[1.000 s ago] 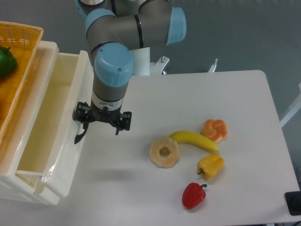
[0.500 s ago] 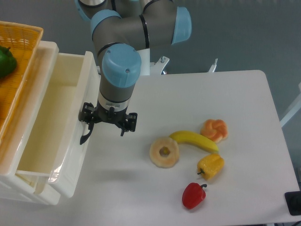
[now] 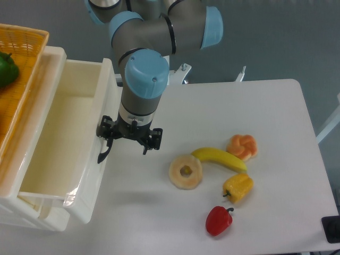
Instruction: Slide open the top white drawer
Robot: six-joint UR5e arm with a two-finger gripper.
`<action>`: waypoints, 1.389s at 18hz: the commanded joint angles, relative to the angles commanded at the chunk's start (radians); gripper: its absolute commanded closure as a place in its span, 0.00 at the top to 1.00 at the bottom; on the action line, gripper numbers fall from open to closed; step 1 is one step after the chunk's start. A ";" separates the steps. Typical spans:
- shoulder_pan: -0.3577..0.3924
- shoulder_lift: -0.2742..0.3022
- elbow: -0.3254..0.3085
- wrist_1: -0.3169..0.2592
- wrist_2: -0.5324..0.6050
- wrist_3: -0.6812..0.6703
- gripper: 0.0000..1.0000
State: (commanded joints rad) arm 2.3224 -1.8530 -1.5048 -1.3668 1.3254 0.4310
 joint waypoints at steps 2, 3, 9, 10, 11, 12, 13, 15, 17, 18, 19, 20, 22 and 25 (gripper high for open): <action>0.003 -0.002 0.000 0.000 0.000 0.000 1.00; 0.003 -0.002 0.000 0.000 0.000 0.000 1.00; 0.017 -0.003 0.002 0.000 -0.003 0.000 1.00; 0.017 -0.003 0.002 0.000 -0.003 0.000 1.00; 0.017 -0.003 0.002 0.000 -0.003 0.000 1.00; 0.018 -0.003 0.002 0.000 -0.003 0.000 1.00; 0.021 -0.003 0.002 0.000 -0.005 0.000 1.00; 0.023 -0.003 0.002 -0.002 -0.008 -0.002 1.00; 0.025 -0.003 0.002 -0.002 -0.008 -0.002 1.00; 0.025 -0.003 0.002 -0.002 -0.008 -0.002 1.00; 0.026 -0.003 0.003 -0.002 -0.008 -0.002 1.00; 0.032 -0.003 0.003 -0.002 -0.008 -0.002 1.00; 0.034 -0.002 0.003 -0.002 -0.009 -0.002 1.00; 0.034 -0.003 0.003 -0.002 -0.011 -0.002 1.00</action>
State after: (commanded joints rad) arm 2.3562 -1.8561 -1.5018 -1.3683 1.3146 0.4295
